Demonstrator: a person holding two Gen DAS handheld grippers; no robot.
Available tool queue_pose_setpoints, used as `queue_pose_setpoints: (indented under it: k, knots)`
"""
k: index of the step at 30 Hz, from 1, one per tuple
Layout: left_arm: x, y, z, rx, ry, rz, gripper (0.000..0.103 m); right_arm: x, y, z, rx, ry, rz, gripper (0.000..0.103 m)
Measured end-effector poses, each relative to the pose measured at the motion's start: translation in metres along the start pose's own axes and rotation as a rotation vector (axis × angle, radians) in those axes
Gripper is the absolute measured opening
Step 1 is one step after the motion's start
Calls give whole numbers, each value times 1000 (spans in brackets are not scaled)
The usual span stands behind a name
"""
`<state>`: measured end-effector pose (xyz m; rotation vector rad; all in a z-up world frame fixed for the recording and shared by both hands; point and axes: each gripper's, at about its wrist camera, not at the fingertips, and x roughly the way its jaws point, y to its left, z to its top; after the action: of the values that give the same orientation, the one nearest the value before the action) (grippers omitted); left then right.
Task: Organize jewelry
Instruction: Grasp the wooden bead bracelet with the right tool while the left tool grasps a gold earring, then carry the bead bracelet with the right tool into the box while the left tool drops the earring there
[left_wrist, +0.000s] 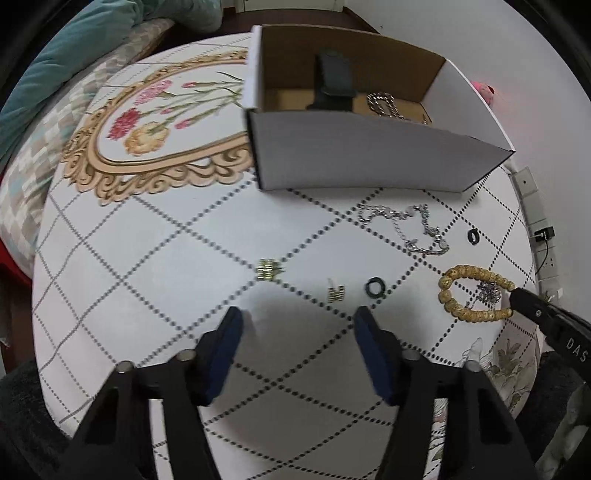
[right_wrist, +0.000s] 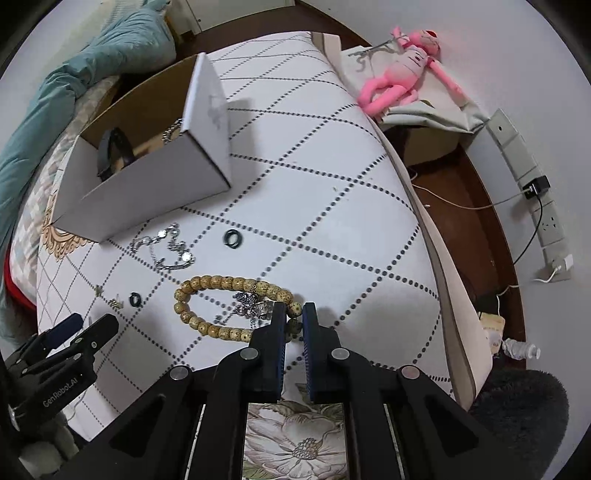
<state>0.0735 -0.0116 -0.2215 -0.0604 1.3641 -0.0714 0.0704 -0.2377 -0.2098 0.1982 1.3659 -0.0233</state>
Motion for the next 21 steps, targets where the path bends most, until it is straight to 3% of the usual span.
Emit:
queue_pose_setpoints:
  k: [5,8,10,17,21]
  knots:
    - [1,-10,4,31,-25,8,46,7,-2,0,2,13,-6,9]
    - [3,-17,9,53,-34,17,29,8,-4,0,8,16,-11,9]
    - [4,-18,13,61,-35,13,8,9,-6,2,12,14,-11,9]
    - [-2,-15,10,51,-38,-4,6,0,-3,2,6,-5,2,9]
    - [-21,-4,1,33,-56,-31,6,-19,4,3,-12,-25,54,9]
